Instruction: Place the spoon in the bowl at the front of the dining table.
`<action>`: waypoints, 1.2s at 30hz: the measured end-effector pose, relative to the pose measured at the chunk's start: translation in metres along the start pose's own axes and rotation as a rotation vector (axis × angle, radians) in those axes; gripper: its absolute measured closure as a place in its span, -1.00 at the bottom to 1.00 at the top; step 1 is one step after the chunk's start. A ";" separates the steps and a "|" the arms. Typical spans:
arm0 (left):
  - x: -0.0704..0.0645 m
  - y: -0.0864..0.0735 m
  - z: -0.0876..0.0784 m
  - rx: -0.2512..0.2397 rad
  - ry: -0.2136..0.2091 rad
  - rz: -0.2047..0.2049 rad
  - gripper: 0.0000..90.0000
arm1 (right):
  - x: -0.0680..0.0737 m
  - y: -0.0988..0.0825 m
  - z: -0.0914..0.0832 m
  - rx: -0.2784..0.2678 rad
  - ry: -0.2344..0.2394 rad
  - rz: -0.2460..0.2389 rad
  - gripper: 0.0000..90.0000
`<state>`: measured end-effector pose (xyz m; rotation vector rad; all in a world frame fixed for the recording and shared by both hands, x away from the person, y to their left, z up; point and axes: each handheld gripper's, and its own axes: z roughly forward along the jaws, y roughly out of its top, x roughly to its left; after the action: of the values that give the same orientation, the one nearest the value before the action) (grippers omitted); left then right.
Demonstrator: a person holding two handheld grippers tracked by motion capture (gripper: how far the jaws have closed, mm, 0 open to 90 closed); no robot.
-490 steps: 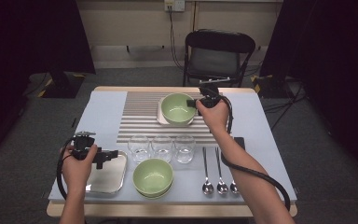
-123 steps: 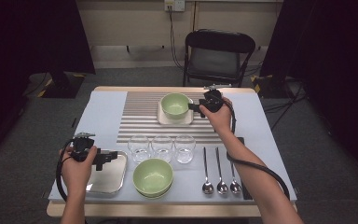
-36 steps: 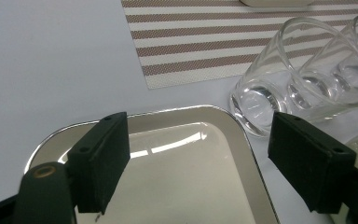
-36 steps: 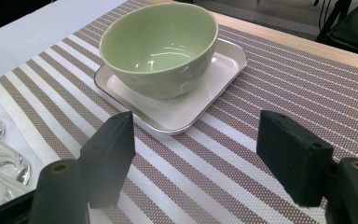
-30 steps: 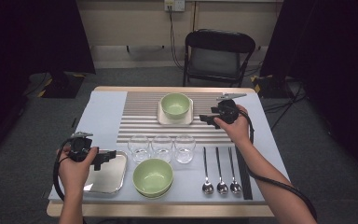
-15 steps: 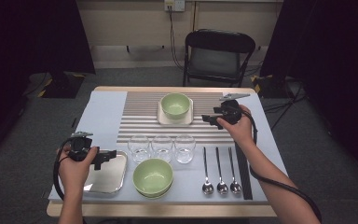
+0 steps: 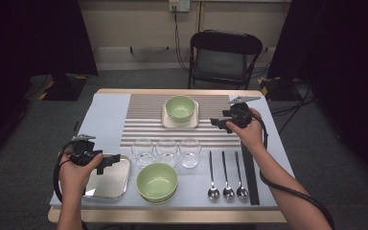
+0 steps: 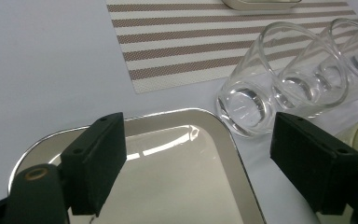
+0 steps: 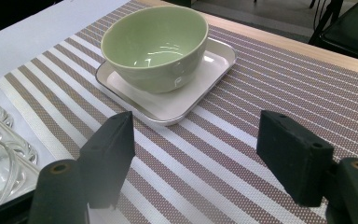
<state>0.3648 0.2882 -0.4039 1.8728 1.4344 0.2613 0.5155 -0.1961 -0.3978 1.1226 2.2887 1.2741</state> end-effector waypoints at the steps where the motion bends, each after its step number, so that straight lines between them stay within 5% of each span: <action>1: 0.000 0.001 0.000 0.001 -0.004 0.008 -0.59 | 0.000 0.000 -0.001 -0.001 -0.001 -0.001 -0.39; 26: -0.016 0.012 -0.005 -0.015 -0.008 0.039 -0.62 | 0.001 0.001 -0.009 0.001 -0.006 -0.004 -0.41; 36: -0.019 0.015 -0.006 -0.021 -0.007 0.047 -0.26 | -0.001 0.002 -0.016 0.000 -0.012 -0.010 -0.41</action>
<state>0.3660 0.2721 -0.3844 1.8900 1.3790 0.2909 0.5079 -0.2058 -0.3877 1.1137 2.2829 1.2609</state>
